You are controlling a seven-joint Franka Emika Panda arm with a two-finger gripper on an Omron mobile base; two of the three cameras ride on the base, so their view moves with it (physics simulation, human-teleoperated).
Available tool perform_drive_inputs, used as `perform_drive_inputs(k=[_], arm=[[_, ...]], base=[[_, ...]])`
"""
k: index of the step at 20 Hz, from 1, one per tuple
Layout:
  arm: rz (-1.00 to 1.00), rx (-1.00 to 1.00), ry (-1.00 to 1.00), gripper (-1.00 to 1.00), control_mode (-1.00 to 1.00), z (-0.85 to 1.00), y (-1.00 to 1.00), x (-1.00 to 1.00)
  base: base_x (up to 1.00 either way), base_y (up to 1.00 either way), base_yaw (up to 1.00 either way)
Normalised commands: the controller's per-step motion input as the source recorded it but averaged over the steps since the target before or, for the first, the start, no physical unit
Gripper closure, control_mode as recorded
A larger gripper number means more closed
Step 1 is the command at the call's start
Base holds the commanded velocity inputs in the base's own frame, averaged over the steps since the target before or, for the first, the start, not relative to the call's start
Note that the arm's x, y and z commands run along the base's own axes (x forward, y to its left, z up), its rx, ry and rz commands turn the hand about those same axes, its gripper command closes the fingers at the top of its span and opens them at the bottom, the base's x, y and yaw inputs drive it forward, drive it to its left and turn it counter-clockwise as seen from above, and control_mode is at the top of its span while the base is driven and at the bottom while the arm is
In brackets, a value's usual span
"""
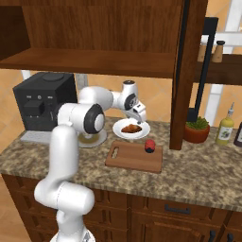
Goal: From the different types of pastries on the counter, select a croissant and place it on the cutting board. Then retrieve a jar of jam from the cabinet and place it alongside the croissant on the cutting board.
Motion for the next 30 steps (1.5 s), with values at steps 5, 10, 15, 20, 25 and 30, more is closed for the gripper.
perform_drive_inputs(k=[5,10,15,20,25,30], arm=[[-0.22,0.03,0.11,-1.00,-1.00,-0.39,0.00,-0.39],[-0.29,0.08,0.02,-1.00,-1.00,-0.19,0.42,-0.15],[-0.09,0.02,-0.04,-1.00,-1.00,0.00,-0.01,0.16],[0.00,0.00,-0.01,-1.00,-1.00,-0.05,-0.03,0.10],[0.00,0.00,0.00,-1.00,-1.00,-0.23,-0.03,0.21],[0.00,0.00,-0.04,-1.00,-1.00,-0.03,-0.26,0.23]], base=[[0.00,0.00,0.00],[0.00,0.00,0.00],[0.00,0.00,0.00],[0.00,0.00,0.00],[0.00,0.00,0.00],[0.00,0.00,0.00]])
